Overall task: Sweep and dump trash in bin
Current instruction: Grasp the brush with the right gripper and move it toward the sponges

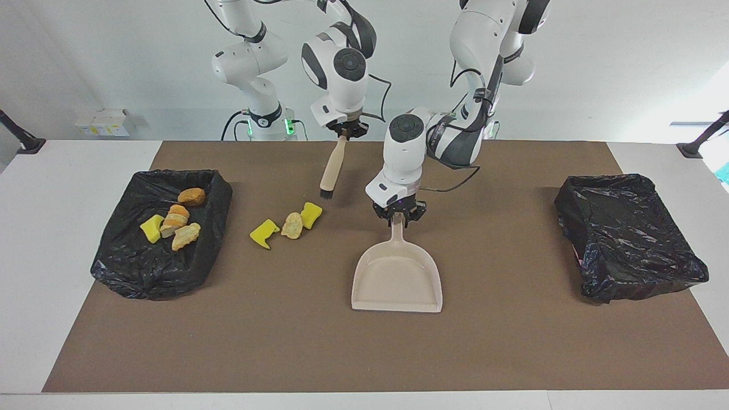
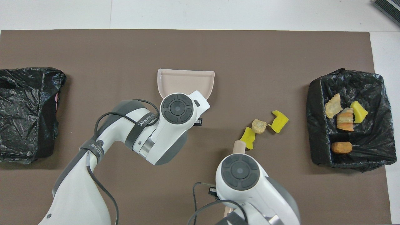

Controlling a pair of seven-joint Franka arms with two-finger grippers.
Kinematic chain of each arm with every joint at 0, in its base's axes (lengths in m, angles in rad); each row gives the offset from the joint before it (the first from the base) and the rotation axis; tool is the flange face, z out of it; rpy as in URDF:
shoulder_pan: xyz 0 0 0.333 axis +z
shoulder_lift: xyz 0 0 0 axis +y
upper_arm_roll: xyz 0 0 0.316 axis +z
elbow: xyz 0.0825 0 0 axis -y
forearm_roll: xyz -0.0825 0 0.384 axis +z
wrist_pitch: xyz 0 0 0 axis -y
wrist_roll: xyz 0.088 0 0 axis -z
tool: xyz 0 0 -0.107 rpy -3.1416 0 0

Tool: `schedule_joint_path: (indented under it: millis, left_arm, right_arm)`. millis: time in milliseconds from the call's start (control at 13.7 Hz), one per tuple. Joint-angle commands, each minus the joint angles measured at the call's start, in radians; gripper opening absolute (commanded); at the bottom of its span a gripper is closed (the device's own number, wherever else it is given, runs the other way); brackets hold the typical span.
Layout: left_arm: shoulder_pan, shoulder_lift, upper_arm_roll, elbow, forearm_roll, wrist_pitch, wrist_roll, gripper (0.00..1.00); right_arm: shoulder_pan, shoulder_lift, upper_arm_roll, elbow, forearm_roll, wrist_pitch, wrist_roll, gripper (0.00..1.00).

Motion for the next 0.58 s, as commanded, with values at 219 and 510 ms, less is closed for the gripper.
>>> schedule_joint_path:
  millis: [219,510]
  left_arm:
    - [-0.013,-0.024,0.015,-0.007,0.022,-0.024,0.024,0.14]
    - [0.001,-0.102,0.026,-0.003,0.022,-0.195,0.413,0.03]
  right_arm:
    - [-0.219,-0.003,0.016,0.016,-0.182,-0.044,-0.34,0.0]
    - [-0.384,0.022,0.017,0.001,-0.226,0.051,-0.581,0.0]
